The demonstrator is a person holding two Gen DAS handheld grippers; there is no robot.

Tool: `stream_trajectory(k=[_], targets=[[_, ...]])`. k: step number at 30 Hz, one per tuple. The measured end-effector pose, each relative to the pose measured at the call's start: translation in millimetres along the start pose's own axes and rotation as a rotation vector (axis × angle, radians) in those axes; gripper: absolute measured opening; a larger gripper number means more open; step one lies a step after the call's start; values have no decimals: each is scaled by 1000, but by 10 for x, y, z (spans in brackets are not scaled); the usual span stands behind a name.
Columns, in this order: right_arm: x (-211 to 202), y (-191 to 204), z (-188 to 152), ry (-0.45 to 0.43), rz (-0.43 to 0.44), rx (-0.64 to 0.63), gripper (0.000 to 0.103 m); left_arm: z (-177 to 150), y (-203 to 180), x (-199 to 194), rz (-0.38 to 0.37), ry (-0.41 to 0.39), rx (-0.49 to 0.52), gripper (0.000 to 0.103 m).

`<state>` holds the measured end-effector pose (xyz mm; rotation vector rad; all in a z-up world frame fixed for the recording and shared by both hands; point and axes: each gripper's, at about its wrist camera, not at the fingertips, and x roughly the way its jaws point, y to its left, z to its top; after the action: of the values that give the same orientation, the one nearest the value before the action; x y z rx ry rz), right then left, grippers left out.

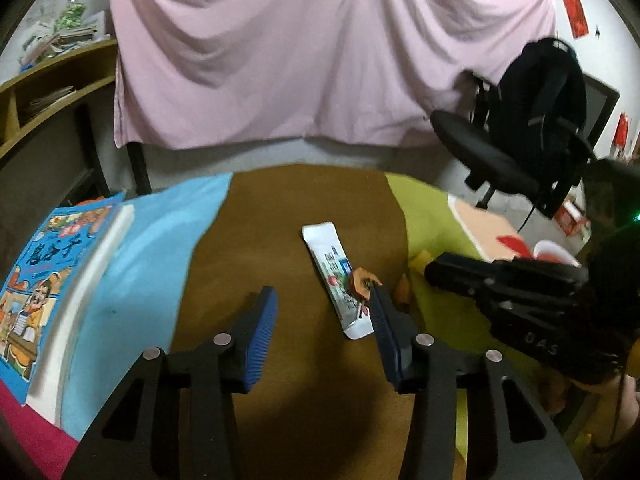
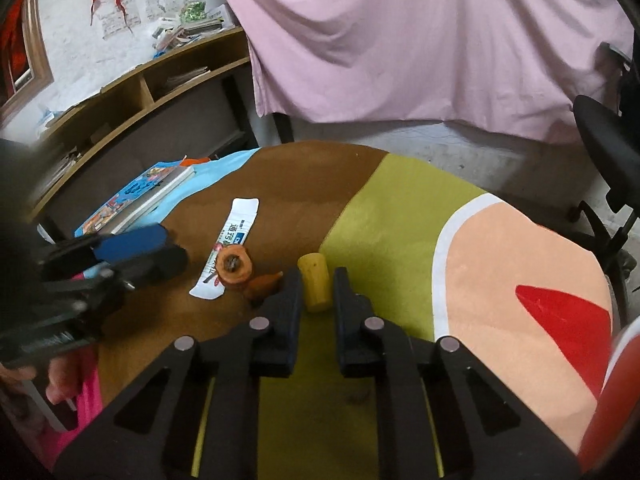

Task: Collect trash
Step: 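Close the right tool on the yellow cap while the left approaches the white packet, then grasp the white printed packet with the left tool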

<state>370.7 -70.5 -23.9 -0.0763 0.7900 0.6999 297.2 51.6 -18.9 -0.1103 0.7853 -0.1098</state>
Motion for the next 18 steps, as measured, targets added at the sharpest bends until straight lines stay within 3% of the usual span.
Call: stream_trajectory(k=[8, 14, 18], targets=[[-174, -191, -42, -56, -14, 86, 44, 152, -76, 187, -26, 59, -42, 42], [-270, -354, -88, -71, 12, 149, 44, 183, -209, 326, 53, 107, 7, 41], [-289, -373, -102, -74, 23, 164, 44, 165, -225, 364, 65, 116, 16, 23]])
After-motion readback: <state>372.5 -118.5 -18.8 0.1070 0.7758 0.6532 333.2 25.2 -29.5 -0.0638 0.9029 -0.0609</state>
